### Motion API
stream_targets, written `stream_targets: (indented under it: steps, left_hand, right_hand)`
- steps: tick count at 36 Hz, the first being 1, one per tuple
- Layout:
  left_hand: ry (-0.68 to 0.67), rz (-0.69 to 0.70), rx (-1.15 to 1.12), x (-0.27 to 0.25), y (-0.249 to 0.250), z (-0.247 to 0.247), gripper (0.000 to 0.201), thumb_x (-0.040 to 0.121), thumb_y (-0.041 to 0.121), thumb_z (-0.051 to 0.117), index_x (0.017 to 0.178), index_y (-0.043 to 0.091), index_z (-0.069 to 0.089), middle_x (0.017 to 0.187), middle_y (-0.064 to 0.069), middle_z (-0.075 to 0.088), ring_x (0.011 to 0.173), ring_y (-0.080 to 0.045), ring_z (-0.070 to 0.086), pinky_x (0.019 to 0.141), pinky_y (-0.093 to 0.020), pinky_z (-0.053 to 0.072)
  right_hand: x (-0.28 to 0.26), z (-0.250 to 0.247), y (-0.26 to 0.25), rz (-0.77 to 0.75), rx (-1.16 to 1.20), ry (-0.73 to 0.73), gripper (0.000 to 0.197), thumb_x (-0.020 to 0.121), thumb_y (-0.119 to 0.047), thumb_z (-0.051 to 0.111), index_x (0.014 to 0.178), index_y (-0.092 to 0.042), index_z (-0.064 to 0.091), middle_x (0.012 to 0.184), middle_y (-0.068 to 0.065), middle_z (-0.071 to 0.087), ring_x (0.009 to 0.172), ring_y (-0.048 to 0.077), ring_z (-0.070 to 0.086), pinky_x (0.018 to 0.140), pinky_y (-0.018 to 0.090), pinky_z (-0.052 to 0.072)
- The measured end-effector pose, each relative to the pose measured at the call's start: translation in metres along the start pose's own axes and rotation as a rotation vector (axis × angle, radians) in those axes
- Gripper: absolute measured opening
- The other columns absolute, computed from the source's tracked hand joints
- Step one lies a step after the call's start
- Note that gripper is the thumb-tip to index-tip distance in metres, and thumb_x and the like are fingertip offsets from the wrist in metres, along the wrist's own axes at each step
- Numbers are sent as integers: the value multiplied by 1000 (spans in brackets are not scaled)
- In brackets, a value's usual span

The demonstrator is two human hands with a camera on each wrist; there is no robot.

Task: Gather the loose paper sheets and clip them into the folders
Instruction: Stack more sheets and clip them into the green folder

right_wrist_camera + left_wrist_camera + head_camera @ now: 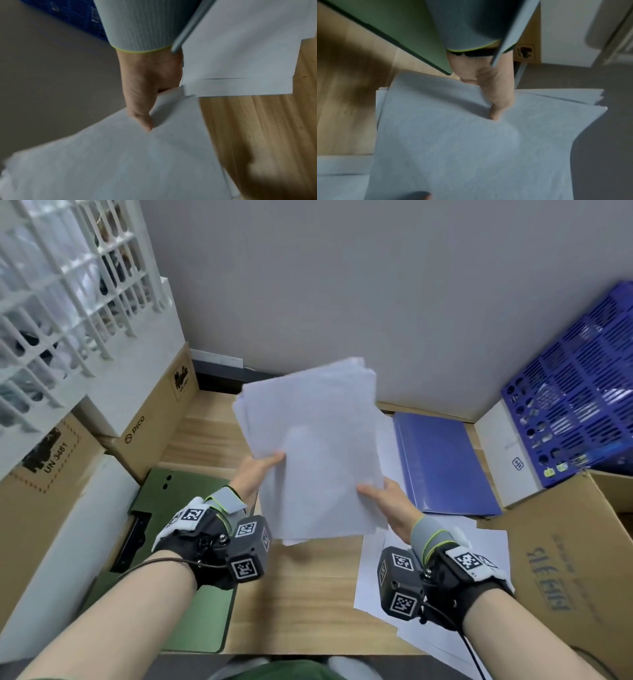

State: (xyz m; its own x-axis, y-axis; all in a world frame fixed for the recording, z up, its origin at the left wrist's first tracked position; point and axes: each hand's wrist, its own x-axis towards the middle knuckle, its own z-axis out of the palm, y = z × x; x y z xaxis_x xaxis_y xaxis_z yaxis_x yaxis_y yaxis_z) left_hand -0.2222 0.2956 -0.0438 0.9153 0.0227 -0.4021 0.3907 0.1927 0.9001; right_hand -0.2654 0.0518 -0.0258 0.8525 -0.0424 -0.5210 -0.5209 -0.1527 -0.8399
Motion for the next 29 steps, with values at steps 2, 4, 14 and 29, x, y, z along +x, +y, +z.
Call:
stream_targets:
  steps: [2, 4, 14, 29]
  left_hand:
    - [38, -26, -50, 2, -2, -7, 33, 89, 8, 61, 122, 5, 58, 125, -9, 61, 104, -22, 61, 89, -30, 46]
    - [32, -48, -53, 1, -6, -14, 34, 90, 4, 59, 124, 2, 57, 124, -12, 62, 109, -25, 60, 93, -35, 47]
    - [11, -71, 7, 7, -21, -49, 35, 84, 2, 64, 112, 20, 58, 108, -5, 66, 93, -23, 63, 72, -31, 51]
    - [-105, -225, 311, 1, -35, -56, 32, 75, 10, 76, 104, 7, 65, 112, -15, 67, 95, -29, 65, 83, -37, 52]
  right_hand:
    - [0, -2, 8, 40, -36, -25, 30, 92, -18, 59, 122, -15, 58, 116, 6, 68, 102, 23, 66, 77, 30, 54]
    - [0, 0, 15, 55, -60, -26, 30, 91, -17, 59, 121, -14, 59, 115, 8, 68, 104, 26, 66, 83, 38, 56]
    - [11, -25, 35, 32, -298, 246, 20, 80, -4, 44, 76, -10, 62, 78, 8, 61, 74, 23, 55, 67, 31, 43]
    - [6, -22, 25, 17, -363, 132, 9, 78, -14, 59, 75, -9, 67, 74, 1, 62, 71, 18, 56, 66, 29, 42]
